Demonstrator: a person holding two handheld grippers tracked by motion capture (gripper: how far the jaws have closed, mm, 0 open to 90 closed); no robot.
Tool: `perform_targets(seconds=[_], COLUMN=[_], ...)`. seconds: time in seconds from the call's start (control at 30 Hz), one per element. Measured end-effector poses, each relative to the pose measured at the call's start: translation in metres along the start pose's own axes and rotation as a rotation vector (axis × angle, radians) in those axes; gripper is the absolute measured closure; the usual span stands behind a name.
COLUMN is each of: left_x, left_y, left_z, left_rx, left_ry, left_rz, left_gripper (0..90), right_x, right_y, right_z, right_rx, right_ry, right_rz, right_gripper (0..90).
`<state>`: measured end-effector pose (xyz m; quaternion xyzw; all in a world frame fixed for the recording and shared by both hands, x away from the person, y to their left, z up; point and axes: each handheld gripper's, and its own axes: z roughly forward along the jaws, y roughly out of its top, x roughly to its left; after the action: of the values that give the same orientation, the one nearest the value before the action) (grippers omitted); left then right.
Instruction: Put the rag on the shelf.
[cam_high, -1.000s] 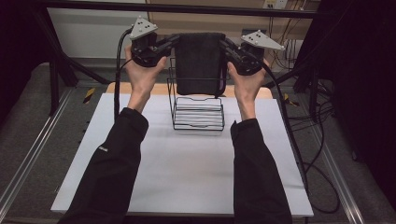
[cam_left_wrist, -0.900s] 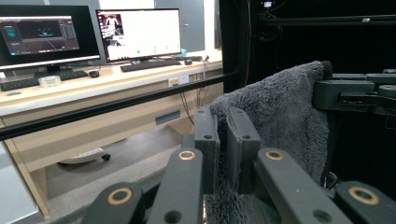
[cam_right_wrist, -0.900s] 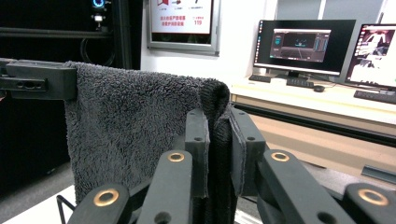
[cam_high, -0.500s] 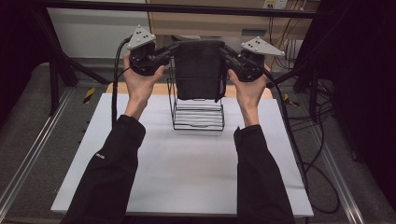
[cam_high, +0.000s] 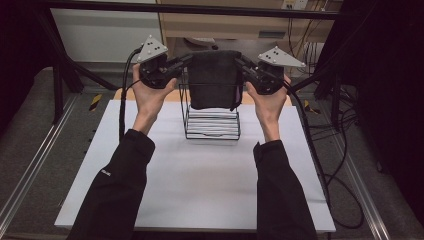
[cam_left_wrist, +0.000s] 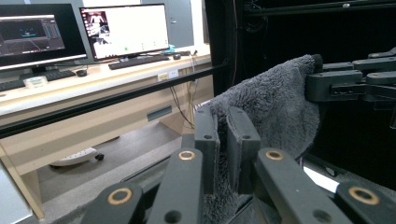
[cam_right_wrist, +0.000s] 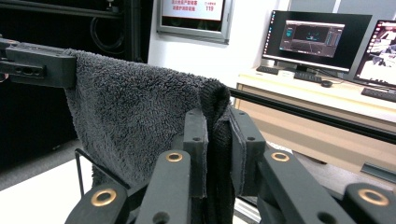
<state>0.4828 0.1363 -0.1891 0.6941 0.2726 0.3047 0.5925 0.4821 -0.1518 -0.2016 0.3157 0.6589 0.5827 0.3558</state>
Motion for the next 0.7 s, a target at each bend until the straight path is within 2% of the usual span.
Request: perform_targets(seconds=[0.7], left_x=[-0.011], left_y=[-0.013], left_z=[-0.012], left_rx=[-0.007], left_ry=[-0.008], left_rz=[0.022], left_gripper=[83.6], right_x=[0.009], right_y=[-0.012], right_z=[-0.010], right_rx=[-0.008], right_ry=[0.007], right_rz=[-0.038], right_gripper=[78.8])
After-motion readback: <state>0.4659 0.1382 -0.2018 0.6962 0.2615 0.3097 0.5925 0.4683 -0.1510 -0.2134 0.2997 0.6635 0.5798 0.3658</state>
